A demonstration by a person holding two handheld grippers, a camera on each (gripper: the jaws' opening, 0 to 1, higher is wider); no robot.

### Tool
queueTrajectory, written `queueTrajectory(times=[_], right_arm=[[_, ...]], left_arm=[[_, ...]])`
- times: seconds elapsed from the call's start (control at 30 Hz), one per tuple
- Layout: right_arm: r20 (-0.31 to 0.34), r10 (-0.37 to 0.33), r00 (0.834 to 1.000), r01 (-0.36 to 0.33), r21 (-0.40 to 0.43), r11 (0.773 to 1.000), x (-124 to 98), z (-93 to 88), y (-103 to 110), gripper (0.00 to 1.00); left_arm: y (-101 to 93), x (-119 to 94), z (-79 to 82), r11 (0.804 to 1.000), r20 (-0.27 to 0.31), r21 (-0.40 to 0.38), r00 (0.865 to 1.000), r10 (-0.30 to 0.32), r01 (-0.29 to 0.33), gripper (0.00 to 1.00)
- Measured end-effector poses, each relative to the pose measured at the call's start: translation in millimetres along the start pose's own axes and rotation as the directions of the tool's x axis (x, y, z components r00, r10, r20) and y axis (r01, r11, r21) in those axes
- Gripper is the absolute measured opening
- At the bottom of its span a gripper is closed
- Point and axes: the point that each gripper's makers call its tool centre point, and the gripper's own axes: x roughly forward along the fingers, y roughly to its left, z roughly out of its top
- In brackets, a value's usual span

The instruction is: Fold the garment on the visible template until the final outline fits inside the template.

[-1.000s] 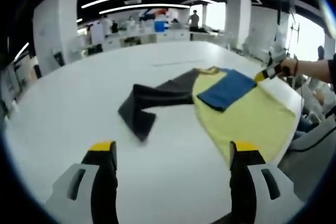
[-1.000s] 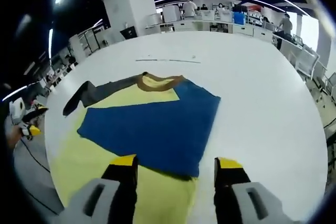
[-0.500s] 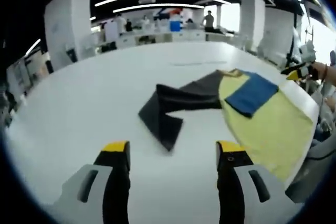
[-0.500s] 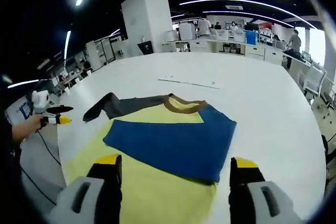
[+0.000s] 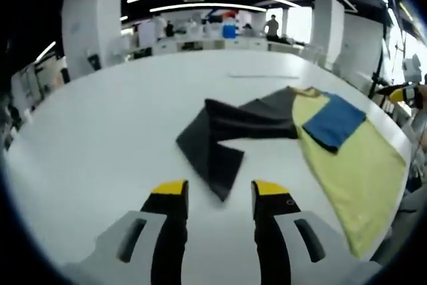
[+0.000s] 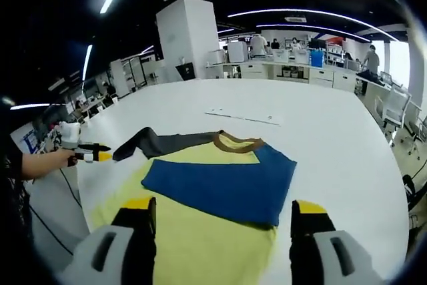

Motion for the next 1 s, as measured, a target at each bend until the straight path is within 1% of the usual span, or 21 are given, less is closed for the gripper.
queueTrajectory(times=[0.1, 0.13, 0.2, 0.23, 0.33, 0.4, 0.43, 0.47, 0.5, 0.53, 0.6, 0.8, 0.9, 0.93, 0.97, 1.0], right_arm=[[-0.007, 0.003, 1.0, -0.003, 0.01, 1.0, -4, -4.2, 3, 0.83], [-0.008, 0.003, 1.0, -0.003, 0.014, 1.0, -3, -4.6, 2, 0.83], [-0.005, 0.001, 1.0, -0.001, 0.021, 1.0, -5, -6.0, 3, 0.83], [-0.002, -0.001, 1.0, 0.001, 0.023, 1.0, -6, -6.3, 3, 0.83], [0.006, -0.009, 1.0, 0.009, 0.032, 0.999, -11, -8.4, 5, 0.82], [0.007, -0.012, 1.0, 0.012, 0.035, 0.999, -12, -9.1, 5, 0.82], [0.008, -0.014, 1.0, 0.014, 0.035, 0.999, -12, -9.3, 4, 0.82], [0.007, -0.019, 1.0, 0.018, 0.037, 0.999, -13, -10.0, 1, 0.82], [0.007, -0.021, 1.0, 0.021, 0.037, 0.999, -14, -10.5, 1, 0.81], [0.009, -0.027, 1.0, 0.027, 0.038, 0.999, -15, -11.2, 1, 0.81], [0.01, -0.032, 0.999, 0.031, 0.043, 0.999, -17, -12.1, 1, 0.81], [0.005, -0.034, 0.999, 0.034, 0.034, 0.999, -16, -14.6, 4, 0.81], [0.009, -0.029, 1.0, 0.029, 0.029, 0.999, -16, -13.3, 8, 0.81], [0.01, -0.026, 1.0, 0.025, 0.029, 0.999, -16, -12.8, 9, 0.81], [0.01, -0.024, 1.0, 0.024, 0.032, 0.999, -16, -12.4, 11, 0.81], [0.006, -0.029, 1.0, 0.029, 0.024, 0.999, -16, -12.9, 10, 0.81]], left_arm=[[4.3, 4, -0.8, 1.0, 0.003, -0.001, 1.0, 0.008, -0.008, 0.27], [5.6, 5, -1.7, 1.0, 0.0, -0.01, 1.0, 0.009, -0.009, 0.25], [2.2, 7, -5.7, 0.998, -0.021, -0.067, 1.0, -0.008, 0.007, 0.19], [1.4, 8, -6.1, 0.997, -0.018, -0.075, 1.0, -0.01, 0.009, 0.16], [2.9, 12, -8.8, 0.997, -0.018, -0.078, 1.0, 0.002, -0.004, 0.13], [2.7, 14, -14.1, 0.996, -0.037, -0.086, 0.999, 0.001, -0.004, 0.09], [0.8, 14, -14.8, 0.997, -0.044, -0.082, 0.999, 0.002, -0.006, 0.06], [0.3, 15, -17.8, 0.997, -0.06, -0.076, 0.998, 0.004, -0.009, 0.03], [4.0, 17, -23.3, 0.998, -0.083, -0.069, 0.997, 0.0, -0.006, 0.01], [2.7, 17, -27.7, 0.998, -0.108, -0.062, 0.994, -0.008, 0.001, 0.0], [0.0, 14, -24.3, 0.998, -0.093, -0.057, 0.996, -0.004, -0.001, 0.0], [8.7, 3, -19.6, 0.999, -0.086, -0.045, 0.996, -0.003, -0.001, 0.0], [9.7, -14, -13.1, 0.999, -0.086, -0.033, 0.996, 0.005, -0.007, 0.0], [11.8, -18, -11.7, 0.999, -0.084, -0.032, 0.996, 0.007, -0.01, 0.0], [22.5, -19, -12.6, 0.999, -0.083, -0.037, 0.997, 0.008, -0.011, 0.0], [25.7, -21, -12.7, 0.999, -0.088, -0.044, 0.996, 0.01, -0.014, 0.0]])
